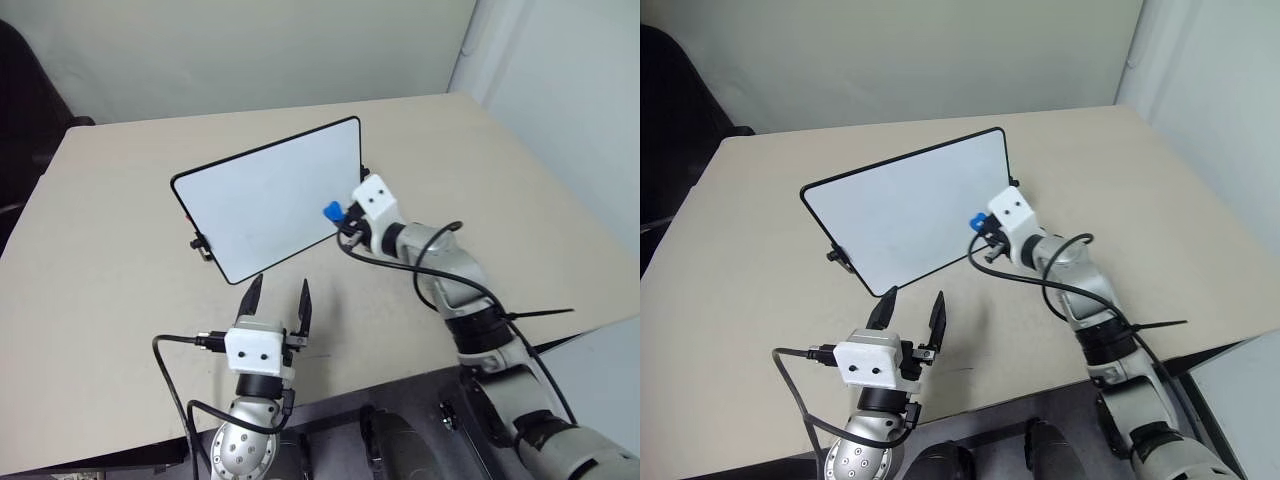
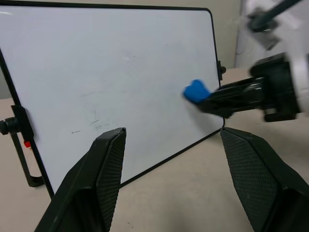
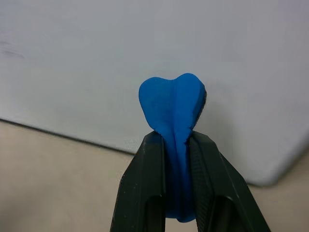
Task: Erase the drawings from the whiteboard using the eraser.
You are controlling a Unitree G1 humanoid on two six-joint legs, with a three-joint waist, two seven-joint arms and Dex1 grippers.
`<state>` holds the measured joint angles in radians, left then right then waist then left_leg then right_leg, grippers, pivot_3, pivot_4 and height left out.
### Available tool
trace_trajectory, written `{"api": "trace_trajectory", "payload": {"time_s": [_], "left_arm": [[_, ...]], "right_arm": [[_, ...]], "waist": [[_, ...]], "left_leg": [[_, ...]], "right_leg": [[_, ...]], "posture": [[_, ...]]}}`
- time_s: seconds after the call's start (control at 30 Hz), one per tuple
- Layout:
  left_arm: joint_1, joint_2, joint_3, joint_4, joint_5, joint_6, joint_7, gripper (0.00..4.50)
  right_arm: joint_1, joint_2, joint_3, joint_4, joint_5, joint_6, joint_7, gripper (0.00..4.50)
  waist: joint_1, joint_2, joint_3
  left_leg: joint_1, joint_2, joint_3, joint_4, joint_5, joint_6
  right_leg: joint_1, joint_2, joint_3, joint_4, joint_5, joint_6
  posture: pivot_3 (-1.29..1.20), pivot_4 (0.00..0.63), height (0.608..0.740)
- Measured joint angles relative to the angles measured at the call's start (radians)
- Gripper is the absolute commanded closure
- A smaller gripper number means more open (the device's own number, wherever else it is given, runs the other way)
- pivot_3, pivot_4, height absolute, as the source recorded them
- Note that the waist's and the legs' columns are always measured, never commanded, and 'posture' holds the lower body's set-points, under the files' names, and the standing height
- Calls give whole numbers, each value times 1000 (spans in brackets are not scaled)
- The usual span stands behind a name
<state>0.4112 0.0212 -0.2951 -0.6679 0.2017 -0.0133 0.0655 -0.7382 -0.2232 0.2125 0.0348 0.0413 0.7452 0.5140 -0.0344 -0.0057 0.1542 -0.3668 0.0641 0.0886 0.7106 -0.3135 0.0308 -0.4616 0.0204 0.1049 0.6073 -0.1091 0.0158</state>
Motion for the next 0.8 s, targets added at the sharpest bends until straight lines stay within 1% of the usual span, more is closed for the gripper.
{"api": "trace_trajectory", "payload": {"time_s": [0.07,0.17,0.23,0.27,0.43,0.5,0.53,0.57,0.6,0.7,0.73,0.77,0.8], "left_arm": [[-1,0,-1,0,1,0,1,1077],[-2,0,-2,2,2,0,2,1077],[-4,0,-2,4,2,0,3,1077],[-6,0,-2,6,2,0,3,1077],[-18,0,-4,22,1,0,3,1077],[-19,0,-4,24,0,0,3,1077],[-20,0,-4,24,0,0,3,1077],[-21,0,-4,26,-2,0,3,1077],[-23,0,-4,29,-2,0,3,1077],[-25,0,-4,36,-6,0,2,1077],[-26,0,-4,37,-7,0,2,1077],[-29,-1,-5,39,-9,0,1,1077],[-32,-1,-5,39,-10,0,1,1077]], "right_arm": [[38,-50,-5,-42,-4,55,-1,4100],[102,-125,-56,-105,11,177,-1,4100],[124,-173,-84,-150,17,236,-1,4100],[128,-196,-91,-167,19,262,0,4100],[160,-259,-102,-222,54,383,18,4100],[171,-269,-95,-225,65,414,24,3420],[174,-272,-92,-225,72,424,25,3214],[177,-273,-89,-225,78,439,27,2815],[179,-273,-87,-225,84,446,27,2542],[180,-270,-90,-225,94,450,24,1523],[181,-269,-92,-225,94,441,19,1196],[193,-268,-100,-225,91,392,6,727],[210,-269,-107,-226,84,326,-5,382]], "waist": [[0,0,0],[3,0,0],[3,0,0],[2,0,0],[0,0,0],[0,0,0],[0,0,0],[0,0,0],[0,0,0],[0,0,0],[1,0,0],[1,0,0],[2,0,0]], "left_leg": [[0,0,0,0,0,0],[0,0,0,0,0,0],[1,-1,0,0,0,0],[2,-1,1,0,0,1],[5,-1,0,0,1,2],[5,-1,0,0,1,2],[5,-1,0,0,1,2],[6,-1,0,0,1,2],[6,-1,0,0,1,2],[6,-1,0,0,1,2],[5,-1,0,0,1,2],[5,-1,0,0,1,2],[5,-1,0,0,1,2]], "right_leg": [[0,0,0,0,0,0],[1,0,0,0,-1,2],[1,0,1,0,-6,10],[2,0,1,0,-6,10],[5,1,1,1,-6,11],[5,2,1,1,-6,11],[5,2,1,1,-6,11],[6,2,1,1,-6,11],[6,2,1,1,-6,11],[6,2,1,0,-6,11],[6,2,1,0,-6,11],[6,2,1,0,-6,11],[6,2,1,0,-6,11]], "posture": [[0,150,731],[0,150,731],[0,150,731],[0,150,731],[0,150,731],[0,150,731],[0,150,731],[0,150,731],[0,150,731],[0,150,731],[0,150,731],[0,150,731],[0,150,731]]}}
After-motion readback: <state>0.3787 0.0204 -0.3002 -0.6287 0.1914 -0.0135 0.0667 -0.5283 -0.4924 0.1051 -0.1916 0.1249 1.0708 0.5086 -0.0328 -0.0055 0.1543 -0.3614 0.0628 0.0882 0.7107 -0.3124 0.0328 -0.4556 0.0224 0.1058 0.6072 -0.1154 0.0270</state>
